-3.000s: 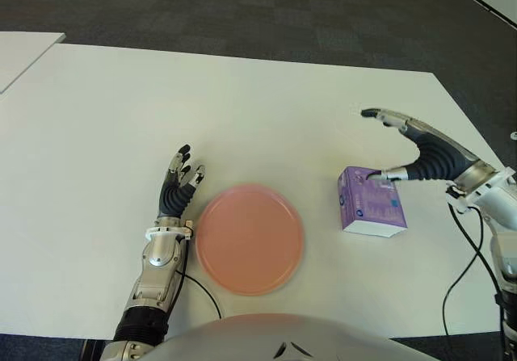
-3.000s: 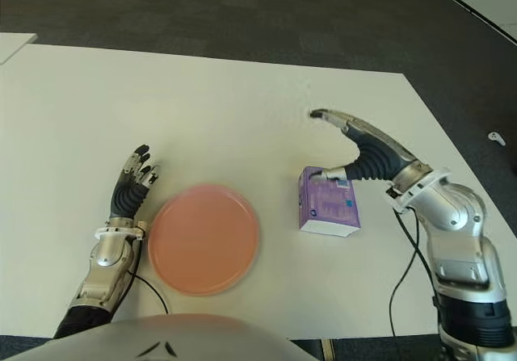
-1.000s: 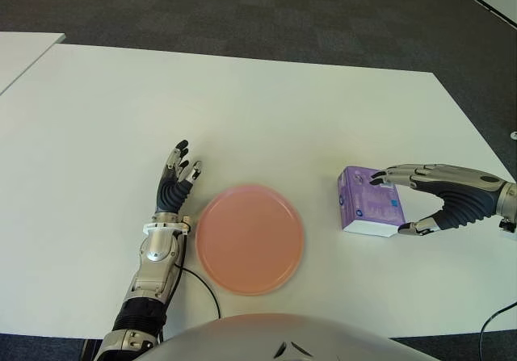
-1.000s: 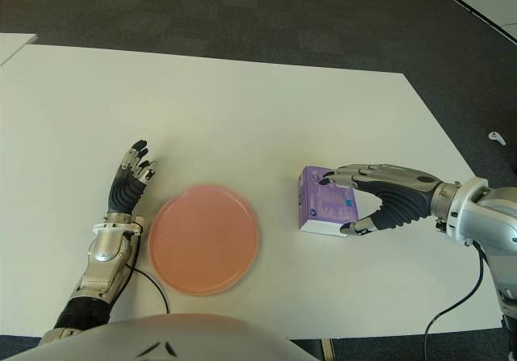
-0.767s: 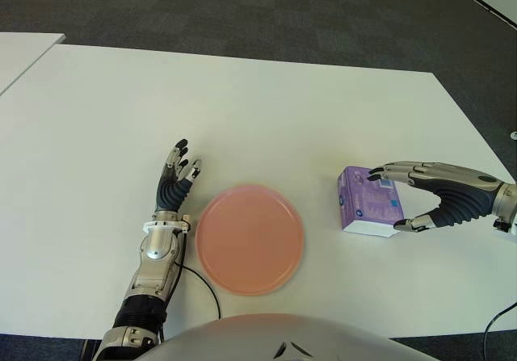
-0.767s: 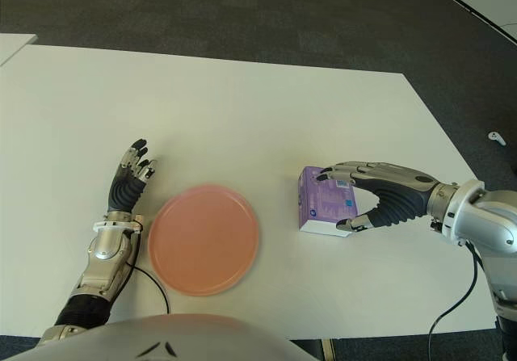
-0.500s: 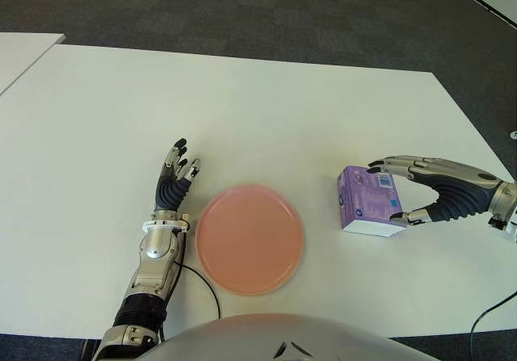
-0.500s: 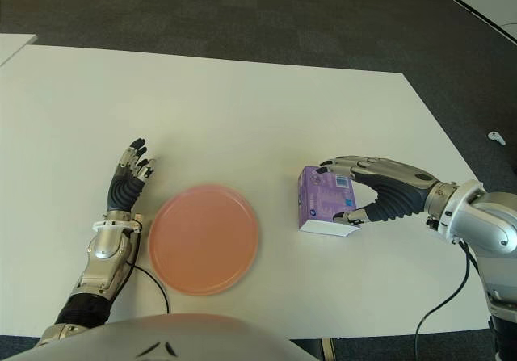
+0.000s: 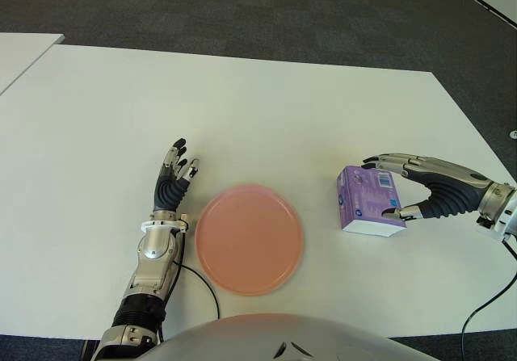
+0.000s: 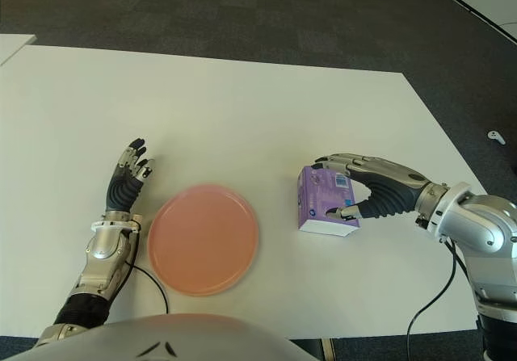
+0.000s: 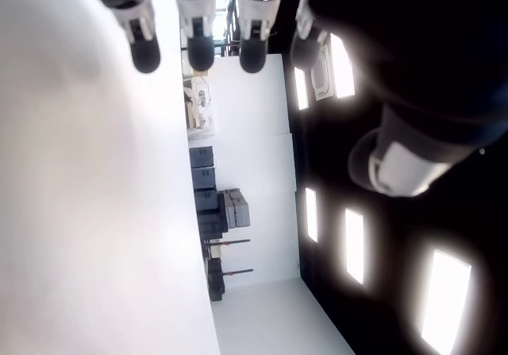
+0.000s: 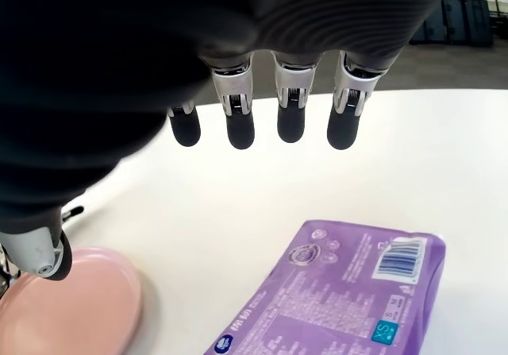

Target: Put the tissue paper into the plate.

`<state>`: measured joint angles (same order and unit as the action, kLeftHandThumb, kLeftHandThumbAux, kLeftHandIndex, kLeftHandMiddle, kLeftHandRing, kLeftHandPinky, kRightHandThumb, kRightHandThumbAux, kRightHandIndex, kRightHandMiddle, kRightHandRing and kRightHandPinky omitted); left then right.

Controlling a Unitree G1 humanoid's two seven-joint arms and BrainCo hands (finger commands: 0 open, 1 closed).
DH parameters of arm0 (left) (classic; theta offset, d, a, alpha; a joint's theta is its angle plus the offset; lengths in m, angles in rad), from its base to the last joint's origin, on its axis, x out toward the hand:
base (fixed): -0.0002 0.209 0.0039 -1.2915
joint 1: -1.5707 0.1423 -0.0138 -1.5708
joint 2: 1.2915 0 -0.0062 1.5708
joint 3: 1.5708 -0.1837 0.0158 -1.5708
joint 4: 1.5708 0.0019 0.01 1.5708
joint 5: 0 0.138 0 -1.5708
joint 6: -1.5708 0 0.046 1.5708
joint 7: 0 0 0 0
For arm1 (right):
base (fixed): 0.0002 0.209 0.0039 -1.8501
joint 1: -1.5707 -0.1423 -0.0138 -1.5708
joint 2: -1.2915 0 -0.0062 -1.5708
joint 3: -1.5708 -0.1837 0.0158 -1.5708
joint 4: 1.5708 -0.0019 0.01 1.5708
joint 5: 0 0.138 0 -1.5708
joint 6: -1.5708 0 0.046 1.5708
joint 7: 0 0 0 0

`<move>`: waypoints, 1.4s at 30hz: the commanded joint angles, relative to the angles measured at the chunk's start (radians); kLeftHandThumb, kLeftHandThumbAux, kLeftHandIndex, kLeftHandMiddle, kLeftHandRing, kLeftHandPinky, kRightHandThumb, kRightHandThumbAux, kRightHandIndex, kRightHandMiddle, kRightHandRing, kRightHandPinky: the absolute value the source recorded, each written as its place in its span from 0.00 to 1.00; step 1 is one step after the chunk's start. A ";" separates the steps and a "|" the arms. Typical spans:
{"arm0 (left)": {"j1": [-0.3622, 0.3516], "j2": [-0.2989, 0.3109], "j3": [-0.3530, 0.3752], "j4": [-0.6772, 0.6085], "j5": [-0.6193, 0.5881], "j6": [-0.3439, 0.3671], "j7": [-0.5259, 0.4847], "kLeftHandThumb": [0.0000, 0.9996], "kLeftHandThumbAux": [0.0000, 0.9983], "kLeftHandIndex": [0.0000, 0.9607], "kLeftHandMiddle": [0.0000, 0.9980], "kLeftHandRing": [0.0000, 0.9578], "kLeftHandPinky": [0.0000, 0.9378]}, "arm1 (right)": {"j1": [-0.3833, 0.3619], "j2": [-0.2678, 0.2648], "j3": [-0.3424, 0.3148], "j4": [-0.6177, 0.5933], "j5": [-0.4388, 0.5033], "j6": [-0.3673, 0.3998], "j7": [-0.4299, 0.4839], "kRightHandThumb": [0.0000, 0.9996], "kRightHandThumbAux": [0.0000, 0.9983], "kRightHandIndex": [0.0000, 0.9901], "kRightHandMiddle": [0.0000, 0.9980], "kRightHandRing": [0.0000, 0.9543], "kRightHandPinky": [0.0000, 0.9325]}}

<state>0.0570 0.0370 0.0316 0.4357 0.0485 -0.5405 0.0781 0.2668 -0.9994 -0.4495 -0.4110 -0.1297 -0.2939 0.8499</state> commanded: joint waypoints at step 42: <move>0.042 0.017 0.033 0.058 0.005 0.052 0.003 0.00 0.57 0.00 0.00 0.00 0.00 | -0.152 0.076 0.386 0.496 -0.356 -0.152 -0.403 0.00 0.43 0.00 0.00 0.00 0.00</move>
<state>0.0559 0.0476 0.0603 0.4403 0.0447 -0.5315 0.0789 0.1231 -0.9234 -0.0960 0.0352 -0.4452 -0.4551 0.4541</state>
